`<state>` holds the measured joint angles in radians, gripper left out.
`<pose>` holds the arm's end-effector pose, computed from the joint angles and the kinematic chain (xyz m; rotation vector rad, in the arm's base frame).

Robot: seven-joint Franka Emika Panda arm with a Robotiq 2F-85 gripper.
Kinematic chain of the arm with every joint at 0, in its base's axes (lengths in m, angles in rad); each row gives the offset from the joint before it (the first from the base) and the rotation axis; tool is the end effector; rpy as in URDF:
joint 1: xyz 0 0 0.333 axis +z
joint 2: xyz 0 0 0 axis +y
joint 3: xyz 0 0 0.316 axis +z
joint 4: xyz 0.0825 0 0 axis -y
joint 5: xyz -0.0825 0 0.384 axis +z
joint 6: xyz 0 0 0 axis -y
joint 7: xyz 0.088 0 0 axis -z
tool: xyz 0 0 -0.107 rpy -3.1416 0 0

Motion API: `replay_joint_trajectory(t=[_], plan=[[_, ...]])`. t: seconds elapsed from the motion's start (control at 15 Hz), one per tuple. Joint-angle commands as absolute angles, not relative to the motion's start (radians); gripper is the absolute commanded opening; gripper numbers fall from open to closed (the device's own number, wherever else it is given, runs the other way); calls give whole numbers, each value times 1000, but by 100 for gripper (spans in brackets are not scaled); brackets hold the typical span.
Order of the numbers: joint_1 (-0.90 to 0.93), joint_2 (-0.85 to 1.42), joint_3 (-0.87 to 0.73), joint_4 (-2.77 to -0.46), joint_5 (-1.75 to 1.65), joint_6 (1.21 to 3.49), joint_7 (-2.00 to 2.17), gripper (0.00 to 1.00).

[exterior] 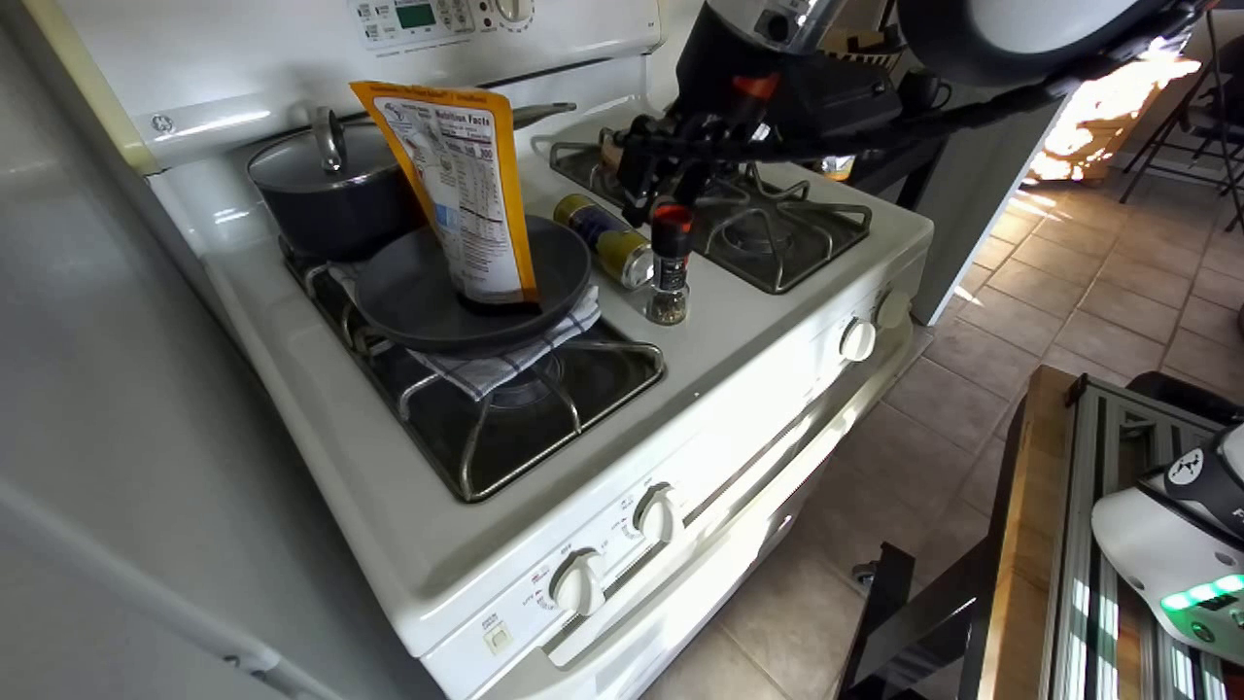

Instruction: Remove the spice shaker from the chopping board and put it on the stove

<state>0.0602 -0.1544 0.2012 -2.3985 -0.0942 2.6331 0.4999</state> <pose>0.4886 0.1345 0.4156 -3.0159 0.2440 -0.5994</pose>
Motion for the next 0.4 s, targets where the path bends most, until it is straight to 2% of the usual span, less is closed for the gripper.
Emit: replay_joint_trajectory(t=[0.0,0.27,0.33], plan=[[79,-201,198,-2380,-57,2535,482,100],[120,-288,162,-2397,61,2599,298,100],[86,-232,190,-2370,-1,2570,383,100]])
